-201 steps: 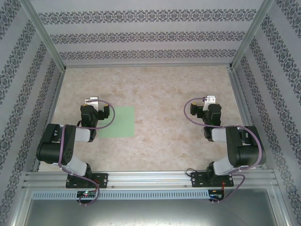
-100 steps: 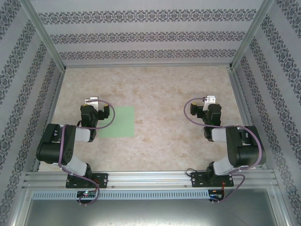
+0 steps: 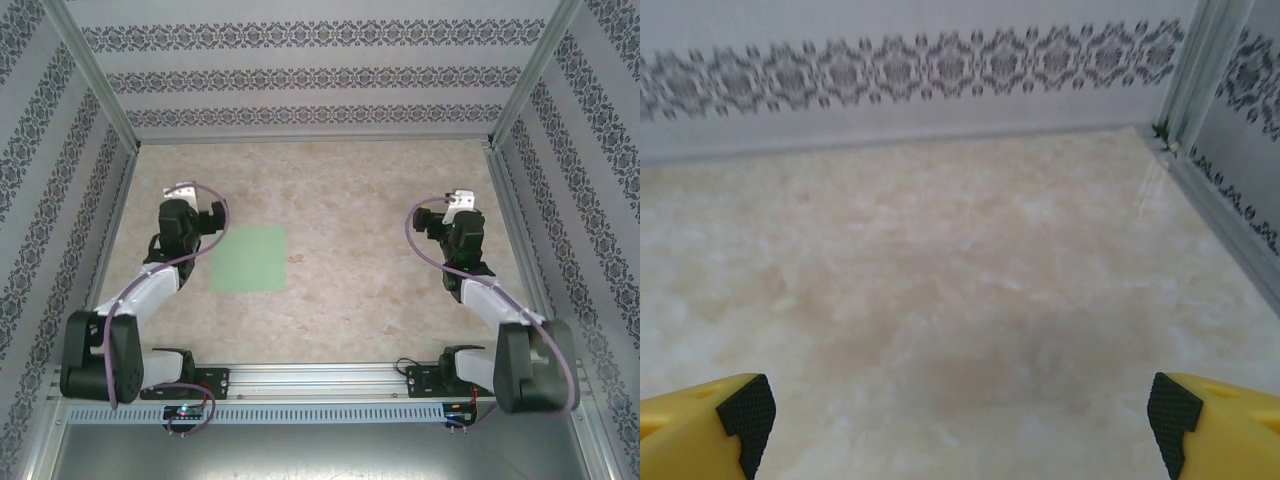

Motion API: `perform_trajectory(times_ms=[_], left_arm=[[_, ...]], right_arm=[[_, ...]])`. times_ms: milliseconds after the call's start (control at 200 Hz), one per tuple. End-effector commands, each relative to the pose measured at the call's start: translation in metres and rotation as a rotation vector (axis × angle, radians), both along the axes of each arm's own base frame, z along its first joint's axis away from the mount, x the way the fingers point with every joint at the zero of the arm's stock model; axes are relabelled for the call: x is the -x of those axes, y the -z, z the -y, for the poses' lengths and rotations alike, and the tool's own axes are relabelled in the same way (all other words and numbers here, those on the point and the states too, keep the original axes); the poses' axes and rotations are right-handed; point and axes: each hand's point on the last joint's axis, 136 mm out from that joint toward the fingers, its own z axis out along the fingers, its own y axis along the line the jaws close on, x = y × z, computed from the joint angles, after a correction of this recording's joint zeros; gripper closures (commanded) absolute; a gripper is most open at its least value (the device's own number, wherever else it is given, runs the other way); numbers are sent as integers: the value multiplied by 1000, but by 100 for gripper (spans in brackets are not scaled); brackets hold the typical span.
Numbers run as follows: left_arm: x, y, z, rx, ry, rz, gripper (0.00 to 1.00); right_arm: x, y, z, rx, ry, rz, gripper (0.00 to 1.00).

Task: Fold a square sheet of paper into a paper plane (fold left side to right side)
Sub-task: Move the square sheet of paper to the center of the table.

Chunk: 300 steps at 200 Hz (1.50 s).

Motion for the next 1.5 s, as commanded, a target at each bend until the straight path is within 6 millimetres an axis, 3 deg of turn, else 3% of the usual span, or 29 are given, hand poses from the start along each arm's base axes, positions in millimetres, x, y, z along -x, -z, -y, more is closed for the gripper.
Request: perform_trajectory(times_ms=[0, 115, 260, 420, 640, 789, 1044, 1274, 1494], left_arm=[[35, 39, 15, 258, -53, -307, 0], [56, 61, 57, 377, 82, -529, 1], [83, 91, 102, 322, 207, -719, 10], [92, 113, 123, 220, 224, -806, 19], [84, 140, 130, 171, 198, -881, 35], [82, 153, 130, 118, 175, -915, 38], [76, 169, 153, 49, 212, -952, 43], [57, 176, 194, 54, 285, -958, 46], [40, 176, 255, 94, 417, -952, 46]], right_arm=[[23, 4, -12, -113, 2, -108, 2], [43, -5, -27, -170, -40, -149, 2], [60, -8, -35, -177, -58, -188, 2], [68, -13, -35, -187, -50, -172, 2], [72, -17, -43, -212, -70, -175, 2], [74, -17, -46, -217, -77, -172, 2], [79, -18, -46, -209, -78, -171, 2], [84, -19, -45, -210, -77, -170, 2], [88, -12, -49, -222, -91, -200, 2]])
